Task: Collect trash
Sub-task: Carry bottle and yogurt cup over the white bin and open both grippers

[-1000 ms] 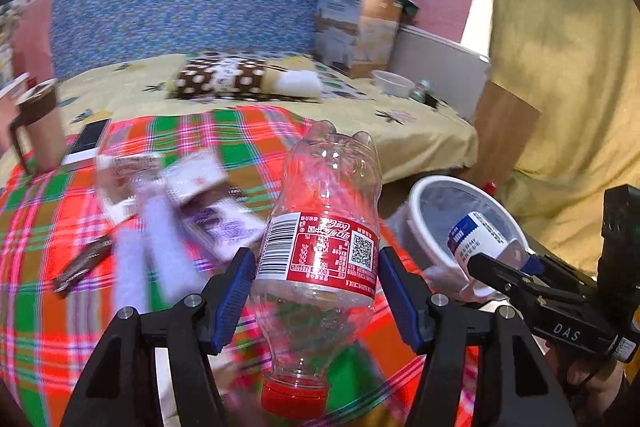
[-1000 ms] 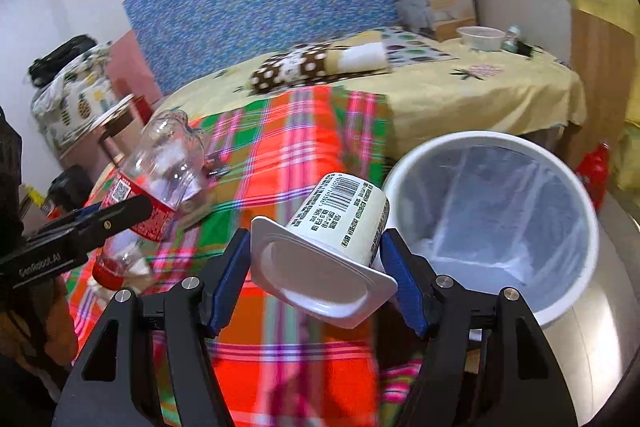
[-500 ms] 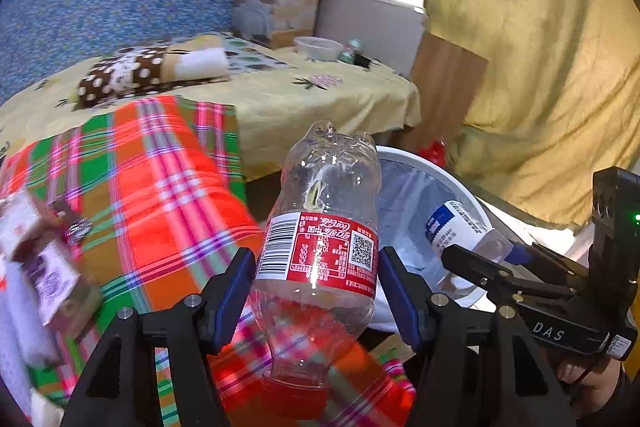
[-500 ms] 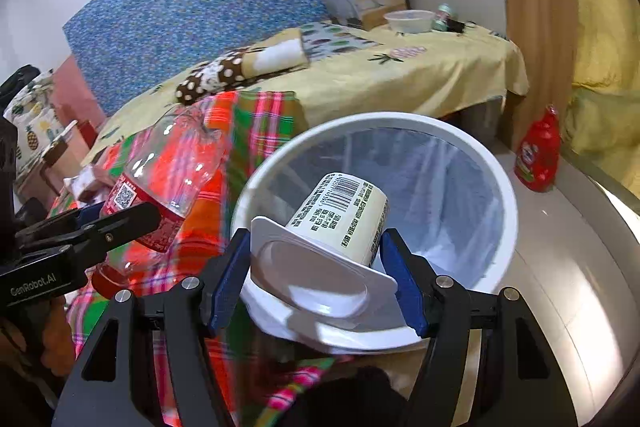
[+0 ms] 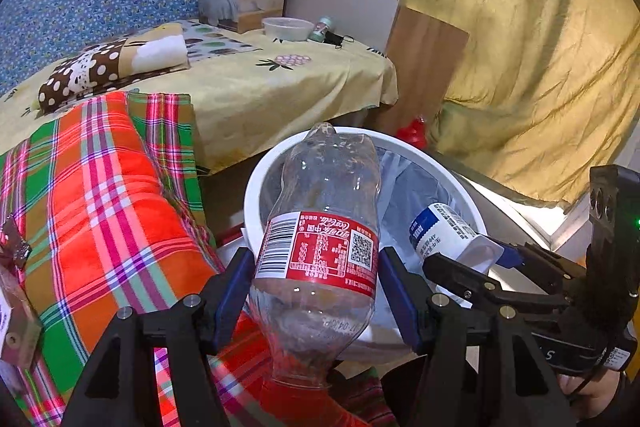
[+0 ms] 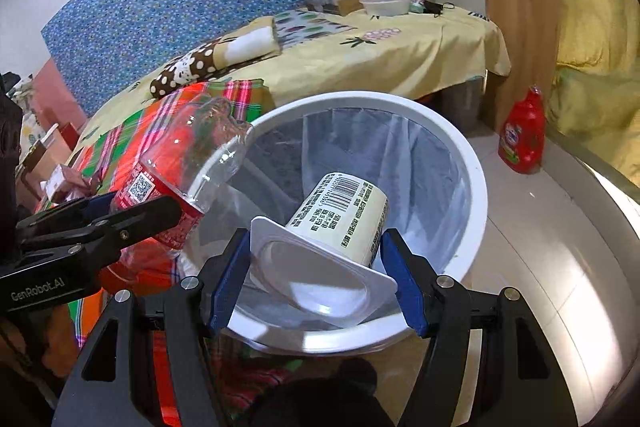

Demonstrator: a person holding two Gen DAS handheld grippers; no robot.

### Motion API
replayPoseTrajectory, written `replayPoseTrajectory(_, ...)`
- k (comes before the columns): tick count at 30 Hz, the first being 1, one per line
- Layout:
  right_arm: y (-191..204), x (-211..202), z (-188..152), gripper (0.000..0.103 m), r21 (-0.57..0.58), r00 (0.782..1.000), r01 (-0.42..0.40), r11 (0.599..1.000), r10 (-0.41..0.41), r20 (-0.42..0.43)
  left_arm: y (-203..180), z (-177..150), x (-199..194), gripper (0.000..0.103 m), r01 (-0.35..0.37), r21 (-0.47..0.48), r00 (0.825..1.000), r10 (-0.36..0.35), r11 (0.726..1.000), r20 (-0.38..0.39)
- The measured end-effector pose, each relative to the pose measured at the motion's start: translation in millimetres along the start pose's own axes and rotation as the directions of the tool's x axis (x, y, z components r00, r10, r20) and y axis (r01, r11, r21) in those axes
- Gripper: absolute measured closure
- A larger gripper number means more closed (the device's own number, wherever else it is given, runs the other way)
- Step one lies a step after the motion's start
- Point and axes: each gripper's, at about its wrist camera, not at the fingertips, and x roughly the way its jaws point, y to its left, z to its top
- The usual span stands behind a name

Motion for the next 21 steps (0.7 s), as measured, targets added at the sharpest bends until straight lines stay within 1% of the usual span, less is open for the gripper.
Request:
replayPoseTrajectory(4,-2.2,2.4,0.8,0.035,0.004,1.0,0.003,1.0,-0.003,-0.013,-2.2,0.3,4.3,0.039,-0.002,0.003,1.0,0.003,1.0,-0.007)
replayPoseTrajectory(12,-5.8,1.4,0.7,0.035,0.014,1.0,0.013,1.0,-0.013,-0.012,-2.6,3.6,-1.8,0.036,-0.022,-0.003,0.999,0.022,1.0,0.033)
replayPoseTrajectory(21,-1.5,-5.7,2.2,0.035,0.002,1.0,0.016,1.0,-0.016,0.01,7.3,-0.6,-26.1,0.035,-0.022,-0.033,0.997,0.025,0.999,0.074)
